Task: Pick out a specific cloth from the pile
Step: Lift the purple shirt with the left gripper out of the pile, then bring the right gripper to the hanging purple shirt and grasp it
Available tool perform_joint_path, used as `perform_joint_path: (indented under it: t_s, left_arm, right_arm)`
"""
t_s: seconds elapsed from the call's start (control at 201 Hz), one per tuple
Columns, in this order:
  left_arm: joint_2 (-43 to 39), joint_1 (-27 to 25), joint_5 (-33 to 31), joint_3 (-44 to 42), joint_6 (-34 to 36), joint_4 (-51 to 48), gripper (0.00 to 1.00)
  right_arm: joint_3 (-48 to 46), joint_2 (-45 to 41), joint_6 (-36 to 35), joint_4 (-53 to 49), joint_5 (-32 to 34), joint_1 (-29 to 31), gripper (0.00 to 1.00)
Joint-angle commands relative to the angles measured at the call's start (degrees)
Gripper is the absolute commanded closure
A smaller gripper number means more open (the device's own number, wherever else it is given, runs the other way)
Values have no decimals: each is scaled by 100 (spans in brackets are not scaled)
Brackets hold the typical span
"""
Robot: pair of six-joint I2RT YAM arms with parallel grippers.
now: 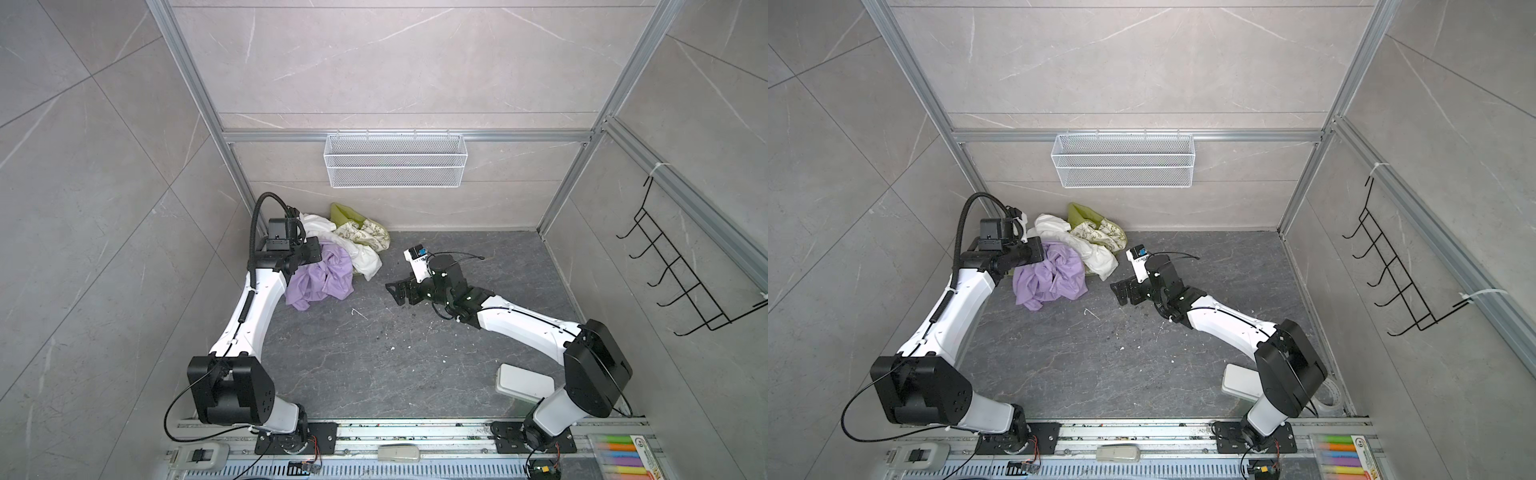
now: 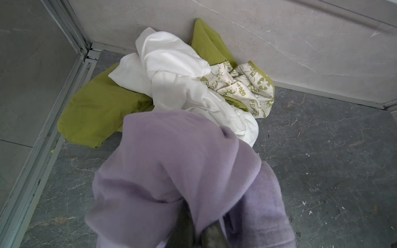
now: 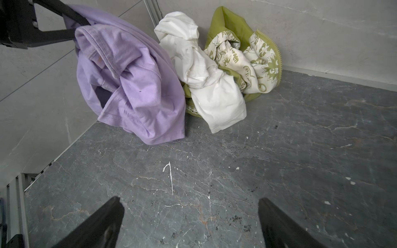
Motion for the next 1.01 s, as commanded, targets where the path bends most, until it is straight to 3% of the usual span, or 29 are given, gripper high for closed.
perform_joint_path:
  t_s: [0.0, 0.309, 0.667, 1.006]
  left_arm:
    - [-424, 8, 281, 315, -58, 310, 100]
    - [-590, 8, 802, 580, -3, 24, 100]
    - [-914, -197, 1580, 1074, -490, -135, 100]
    - [-1049, -982, 1387, 1546, -755, -214, 100]
  right_arm:
    - [143, -218, -126, -19, -165, 42, 1]
    - [171, -434, -191, 101, -647, 42, 0]
    - [525, -420, -14, 617, -935, 42, 0]
    - [817, -262, 143, 1331, -675, 147, 0]
